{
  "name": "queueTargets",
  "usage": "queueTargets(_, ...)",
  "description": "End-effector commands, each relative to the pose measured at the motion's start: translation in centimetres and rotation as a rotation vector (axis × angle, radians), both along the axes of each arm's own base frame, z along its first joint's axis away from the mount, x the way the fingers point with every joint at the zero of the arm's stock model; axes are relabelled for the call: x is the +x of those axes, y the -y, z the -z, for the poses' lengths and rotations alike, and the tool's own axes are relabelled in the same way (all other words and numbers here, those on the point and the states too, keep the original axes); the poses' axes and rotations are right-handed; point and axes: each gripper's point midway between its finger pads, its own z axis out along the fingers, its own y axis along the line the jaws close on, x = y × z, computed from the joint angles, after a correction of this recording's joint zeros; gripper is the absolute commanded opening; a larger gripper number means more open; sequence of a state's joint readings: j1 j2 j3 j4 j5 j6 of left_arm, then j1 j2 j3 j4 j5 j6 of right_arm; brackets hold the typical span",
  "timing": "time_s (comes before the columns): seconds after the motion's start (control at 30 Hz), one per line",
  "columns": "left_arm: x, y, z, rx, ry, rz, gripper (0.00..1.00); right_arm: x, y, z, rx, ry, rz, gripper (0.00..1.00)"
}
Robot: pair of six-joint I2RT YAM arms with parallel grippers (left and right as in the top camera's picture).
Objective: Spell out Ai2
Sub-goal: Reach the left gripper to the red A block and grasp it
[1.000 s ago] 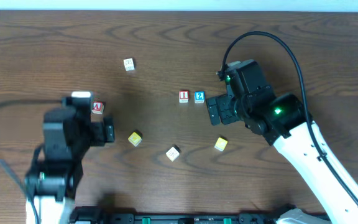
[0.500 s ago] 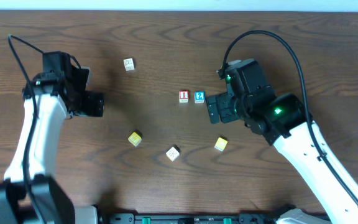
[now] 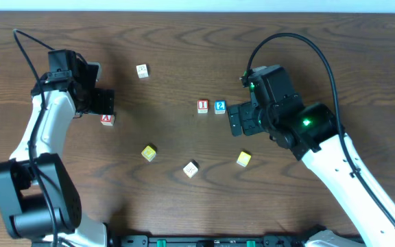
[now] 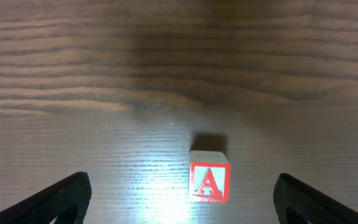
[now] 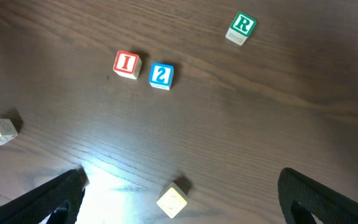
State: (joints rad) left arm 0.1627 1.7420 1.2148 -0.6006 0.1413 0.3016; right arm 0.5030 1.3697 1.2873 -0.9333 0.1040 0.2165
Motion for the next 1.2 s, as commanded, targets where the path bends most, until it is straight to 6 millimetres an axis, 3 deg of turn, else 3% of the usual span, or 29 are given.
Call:
queueTargets(0.0, 0.4, -0.1, 1.4, 0.001, -0.033, 0.032, 0.95, 0.0, 0.3, -0.3, 0.017, 0.004, 0.027, 0.99)
queueTargets(0.33, -0.3, 0.2, 4.8, -0.016, -0.128, 0.037, 1.0, 0.0, 0.3, -0.3, 0.022, 0.003, 0.036, 0.99)
queueTargets(0.37, -0.3, 0.2, 4.9, -0.016, -0.127, 0.037, 0.93, 0.0, 0.3, -0.3, 0.022, 0.003, 0.036, 0.99)
queueTargets(0.53, -0.3, 0.2, 4.9, -0.016, -0.128, 0.038, 0.76, 0.0, 0.3, -0.3, 0.022, 0.003, 0.036, 0.99)
queueTargets(0.73, -0.7, 0.3, 5.0, -0.019, -0.144, 0.038, 0.68, 0.1, 0.2, -0.4, 0.023, 0.005, 0.036, 0.99)
queueTargets(1.17, -1.1, 0.8, 5.1, -0.026, -0.164, 0.047, 0.63, 0.4, 0.1, -0.6, 0.031, 0.021, 0.036, 0.99)
